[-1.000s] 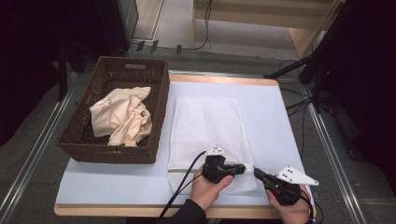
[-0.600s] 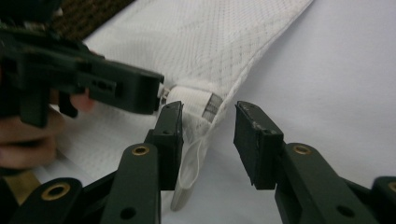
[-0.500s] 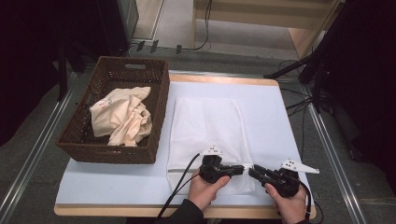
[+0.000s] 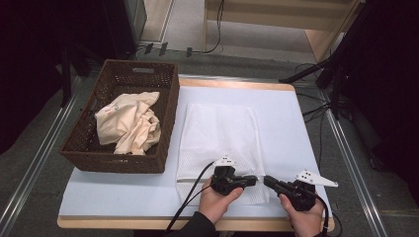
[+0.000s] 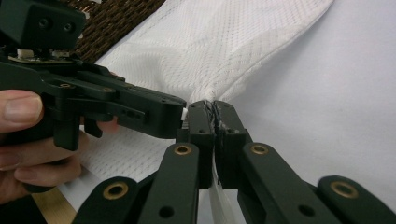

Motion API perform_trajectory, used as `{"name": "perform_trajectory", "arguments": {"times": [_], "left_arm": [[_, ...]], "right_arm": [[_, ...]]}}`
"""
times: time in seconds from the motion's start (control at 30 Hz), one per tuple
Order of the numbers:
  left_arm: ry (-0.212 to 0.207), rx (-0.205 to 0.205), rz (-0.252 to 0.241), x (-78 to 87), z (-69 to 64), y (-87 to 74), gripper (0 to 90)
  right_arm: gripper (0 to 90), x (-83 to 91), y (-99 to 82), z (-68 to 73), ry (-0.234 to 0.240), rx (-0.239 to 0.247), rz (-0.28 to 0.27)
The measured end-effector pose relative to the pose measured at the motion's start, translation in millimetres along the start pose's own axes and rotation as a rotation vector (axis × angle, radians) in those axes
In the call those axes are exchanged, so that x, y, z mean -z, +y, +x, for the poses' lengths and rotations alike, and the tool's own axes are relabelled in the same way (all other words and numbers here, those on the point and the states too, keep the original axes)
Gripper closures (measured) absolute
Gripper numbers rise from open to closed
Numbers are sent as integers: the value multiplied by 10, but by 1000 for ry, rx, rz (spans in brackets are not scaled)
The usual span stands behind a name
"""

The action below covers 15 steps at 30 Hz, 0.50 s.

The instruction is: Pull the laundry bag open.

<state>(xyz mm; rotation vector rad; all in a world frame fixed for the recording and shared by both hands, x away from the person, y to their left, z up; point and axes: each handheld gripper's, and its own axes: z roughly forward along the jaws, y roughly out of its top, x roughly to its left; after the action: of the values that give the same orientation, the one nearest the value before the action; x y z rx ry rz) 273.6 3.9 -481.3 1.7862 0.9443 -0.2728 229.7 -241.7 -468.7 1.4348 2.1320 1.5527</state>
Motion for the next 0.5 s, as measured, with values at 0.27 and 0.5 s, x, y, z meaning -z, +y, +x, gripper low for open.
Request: {"name": "perform_trajectory", "arguments": {"times": [0.27,0.5], "left_arm": [[19,63,-9,-9,5,-36,871],[40,103,-4,-9,-7,-63,872]], "right_arm": [[880,-29,-5,30,-32,1,-5],[881,-61,-28,30,-35,-12,-2]]}}
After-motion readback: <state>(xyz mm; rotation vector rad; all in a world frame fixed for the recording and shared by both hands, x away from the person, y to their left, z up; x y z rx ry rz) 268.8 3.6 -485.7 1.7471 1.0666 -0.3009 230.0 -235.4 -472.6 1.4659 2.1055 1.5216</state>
